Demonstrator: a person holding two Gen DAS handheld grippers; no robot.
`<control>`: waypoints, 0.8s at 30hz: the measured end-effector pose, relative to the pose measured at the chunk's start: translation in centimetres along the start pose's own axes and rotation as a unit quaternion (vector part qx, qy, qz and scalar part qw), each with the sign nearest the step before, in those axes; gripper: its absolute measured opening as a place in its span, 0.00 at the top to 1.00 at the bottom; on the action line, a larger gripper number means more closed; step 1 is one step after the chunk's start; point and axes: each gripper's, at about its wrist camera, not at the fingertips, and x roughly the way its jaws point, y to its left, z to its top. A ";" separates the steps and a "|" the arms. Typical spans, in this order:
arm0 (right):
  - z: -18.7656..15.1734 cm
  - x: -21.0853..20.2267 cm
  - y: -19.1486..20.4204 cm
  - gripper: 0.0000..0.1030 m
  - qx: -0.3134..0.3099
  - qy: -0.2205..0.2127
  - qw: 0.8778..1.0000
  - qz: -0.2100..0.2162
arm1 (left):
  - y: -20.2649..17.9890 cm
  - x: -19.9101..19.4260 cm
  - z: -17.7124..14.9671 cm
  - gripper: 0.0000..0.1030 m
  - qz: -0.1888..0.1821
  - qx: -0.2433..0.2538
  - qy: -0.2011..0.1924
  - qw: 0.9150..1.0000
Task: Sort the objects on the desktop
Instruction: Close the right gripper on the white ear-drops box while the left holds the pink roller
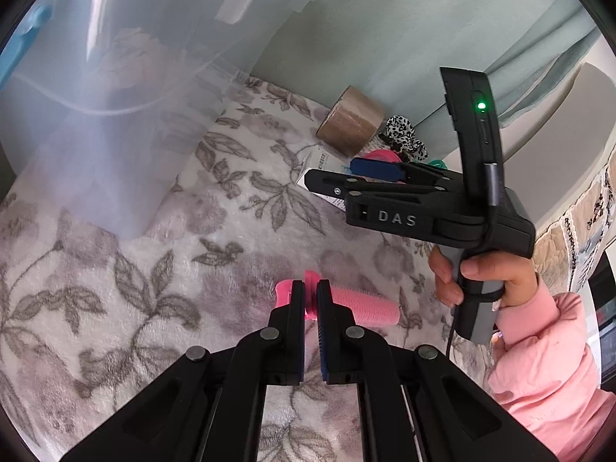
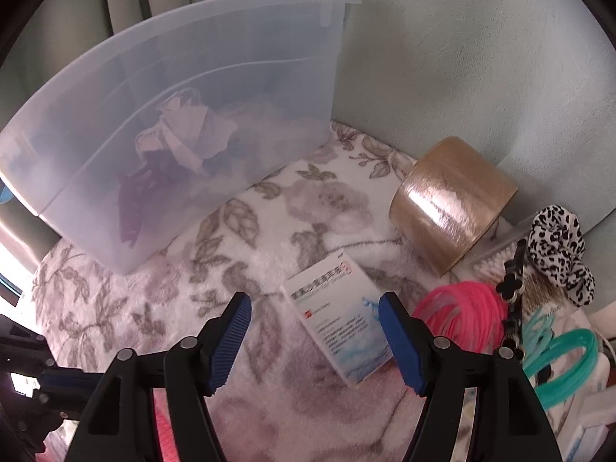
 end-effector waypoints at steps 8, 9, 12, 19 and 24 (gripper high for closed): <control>-0.6 -1.2 1.4 0.30 -0.015 0.012 1.000 0.006 | 0.7 -2.0 -0.7 0.96 0.007 -0.014 -0.015 1.000; -0.3 -1.5 1.4 0.30 -0.017 0.005 1.000 0.002 | 0.9 -2.3 -0.8 0.96 0.008 -0.017 -0.017 1.000; 0.6 -2.0 1.2 0.30 -0.023 -0.013 1.000 -0.011 | 1.4 -2.8 -0.7 0.96 0.012 -0.026 -0.024 0.999; 2.5 0.7 -0.1 0.29 -0.049 0.019 0.999 0.002 | 2.3 -2.7 -0.6 0.96 0.005 -0.033 -0.021 0.999; 2.5 1.3 -0.8 0.29 -0.044 0.032 0.999 0.000 | 2.2 -1.7 -0.7 0.91 -0.007 -0.026 -0.005 1.000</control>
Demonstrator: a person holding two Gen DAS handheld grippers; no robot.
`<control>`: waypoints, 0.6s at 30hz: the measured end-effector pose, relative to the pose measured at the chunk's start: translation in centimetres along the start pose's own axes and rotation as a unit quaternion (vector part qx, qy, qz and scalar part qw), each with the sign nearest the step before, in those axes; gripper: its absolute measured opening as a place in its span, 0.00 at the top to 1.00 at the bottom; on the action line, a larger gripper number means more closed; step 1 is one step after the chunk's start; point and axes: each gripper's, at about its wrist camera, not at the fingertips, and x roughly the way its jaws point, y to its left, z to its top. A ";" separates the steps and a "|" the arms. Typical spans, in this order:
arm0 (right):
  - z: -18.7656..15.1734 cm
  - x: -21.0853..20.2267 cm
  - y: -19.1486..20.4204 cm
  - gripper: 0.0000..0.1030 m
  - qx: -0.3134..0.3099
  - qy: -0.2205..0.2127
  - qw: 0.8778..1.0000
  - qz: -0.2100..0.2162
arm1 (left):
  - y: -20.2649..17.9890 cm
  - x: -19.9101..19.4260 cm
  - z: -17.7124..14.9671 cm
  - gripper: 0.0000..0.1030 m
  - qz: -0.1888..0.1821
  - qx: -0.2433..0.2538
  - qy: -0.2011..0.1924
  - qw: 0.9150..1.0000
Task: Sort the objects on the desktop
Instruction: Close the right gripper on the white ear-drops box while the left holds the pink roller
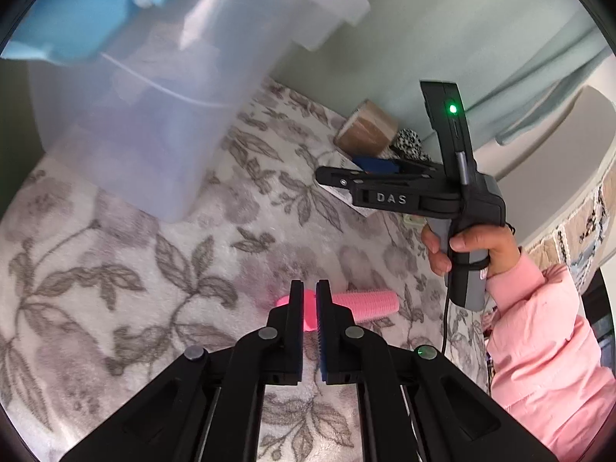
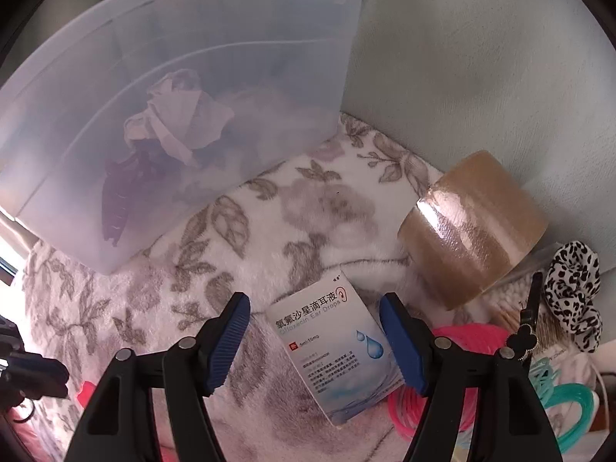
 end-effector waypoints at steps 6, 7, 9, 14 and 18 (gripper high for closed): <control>-0.5 -0.1 1.2 0.29 -0.037 0.030 0.999 -0.022 | -0.7 1.2 -0.6 0.57 0.009 0.009 0.014 1.000; -0.7 -0.2 1.3 0.29 -0.040 0.036 0.998 -0.024 | -0.8 1.4 -0.7 0.53 0.010 0.010 0.016 1.000; -0.9 -0.3 1.4 0.29 -0.040 0.047 0.998 -0.028 | -1.0 1.7 -0.8 0.50 0.014 0.015 0.013 1.000; -1.8 -1.4 1.5 0.30 -0.011 0.048 0.999 -0.016 | -1.9 3.1 -0.6 0.50 0.029 0.043 0.007 0.999; -2.9 -2.1 1.1 0.42 0.013 0.039 0.999 -0.011 | -1.9 3.8 -0.7 0.50 0.030 0.047 0.005 0.998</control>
